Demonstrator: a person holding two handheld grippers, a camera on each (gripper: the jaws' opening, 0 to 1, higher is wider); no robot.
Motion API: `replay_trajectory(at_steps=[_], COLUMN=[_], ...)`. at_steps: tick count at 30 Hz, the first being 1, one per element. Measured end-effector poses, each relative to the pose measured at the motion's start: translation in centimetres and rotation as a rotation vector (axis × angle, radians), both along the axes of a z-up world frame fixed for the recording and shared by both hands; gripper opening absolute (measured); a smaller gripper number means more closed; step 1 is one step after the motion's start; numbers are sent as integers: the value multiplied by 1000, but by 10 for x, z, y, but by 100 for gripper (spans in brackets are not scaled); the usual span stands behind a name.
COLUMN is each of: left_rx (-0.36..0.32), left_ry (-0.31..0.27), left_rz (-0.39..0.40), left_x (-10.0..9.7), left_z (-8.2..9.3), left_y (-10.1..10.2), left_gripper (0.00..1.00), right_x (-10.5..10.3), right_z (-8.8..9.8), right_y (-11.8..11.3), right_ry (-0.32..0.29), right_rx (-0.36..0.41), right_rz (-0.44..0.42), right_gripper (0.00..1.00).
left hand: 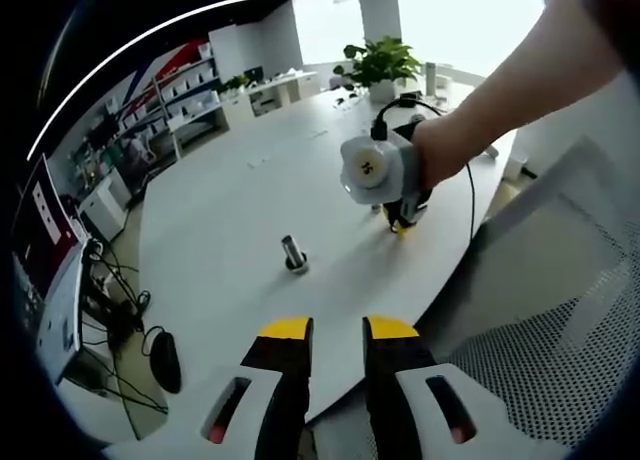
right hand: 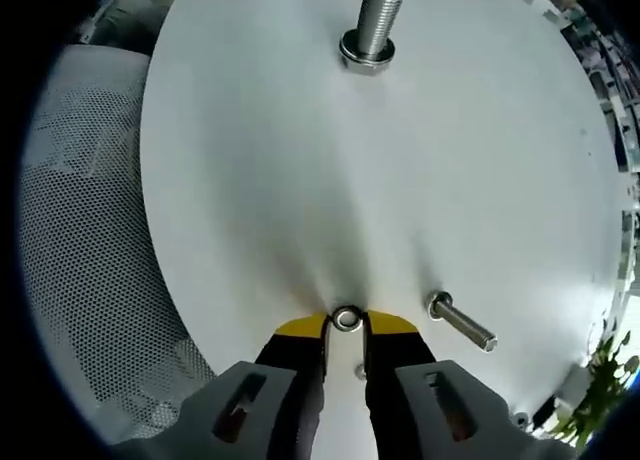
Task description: Place the washer onto the threaded stud by aligning its center hole with the stud, sliding it down to the base, and recovering from edge contact or off-axis alignment until the washer reaches the visible bottom stop.
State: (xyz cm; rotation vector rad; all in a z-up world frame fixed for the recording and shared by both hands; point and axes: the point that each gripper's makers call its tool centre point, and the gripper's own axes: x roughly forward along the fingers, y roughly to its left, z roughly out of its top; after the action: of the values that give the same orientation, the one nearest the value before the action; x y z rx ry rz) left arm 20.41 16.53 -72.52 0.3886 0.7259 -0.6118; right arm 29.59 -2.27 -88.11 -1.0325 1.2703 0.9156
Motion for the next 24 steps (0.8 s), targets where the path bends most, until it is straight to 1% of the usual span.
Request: replay_trajectory(at_steps=[10,13,14,15,16,17,20,24], left_rx=[-1,-3,-4,-5,-4,-2,-1,-5], left_ry=[-3,-2,-2,-2,0,2,1,2], left_rz=[3,1,1,-1,-3,-5,-9,-4], left_x=[1,1,1,0,0,-1,0,0], left_z=[1,1,1,1,0,0,0,0], left_y=[1,0,0,0,-1,-1,-1,0], left_gripper=[18,18,18,18,18,18,18,18], right_x=[1,3,5,6,6,4,9,14], right_z=[3,3,4,5,6,5,7,16], right_y=[-2,-3,-6,-10,-10,-10,-13,-14], right_ry=[-84,-86,-89,-97,-97,-81,-97,-103], right_rx=[186,249,247,231,242,254,260,297], right_rz=[-76,-137,-159,-158,-166,-195,-200,-245], right_gripper=[15,13,13,13,13,13,13,13])
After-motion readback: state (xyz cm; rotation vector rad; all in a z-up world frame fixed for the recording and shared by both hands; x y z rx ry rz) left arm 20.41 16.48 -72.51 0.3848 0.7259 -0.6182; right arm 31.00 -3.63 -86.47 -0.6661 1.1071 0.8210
